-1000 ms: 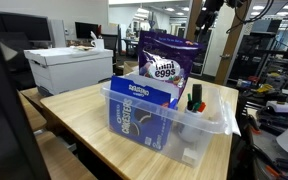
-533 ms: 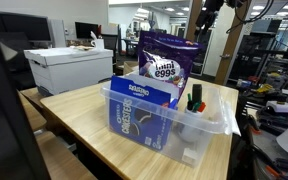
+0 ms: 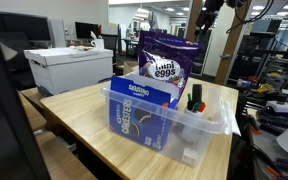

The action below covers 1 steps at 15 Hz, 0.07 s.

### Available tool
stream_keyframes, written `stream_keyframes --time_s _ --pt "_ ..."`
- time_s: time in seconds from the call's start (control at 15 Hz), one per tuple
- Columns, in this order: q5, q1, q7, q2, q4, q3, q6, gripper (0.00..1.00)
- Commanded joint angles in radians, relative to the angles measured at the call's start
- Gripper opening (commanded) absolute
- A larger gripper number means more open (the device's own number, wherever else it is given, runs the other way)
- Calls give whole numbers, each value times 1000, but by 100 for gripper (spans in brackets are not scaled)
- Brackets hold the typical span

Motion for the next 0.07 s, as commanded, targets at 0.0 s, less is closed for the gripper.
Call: stream_keyframes --time_s 0.0 --pt "6 -11 -5 1 2 10 -3 100"
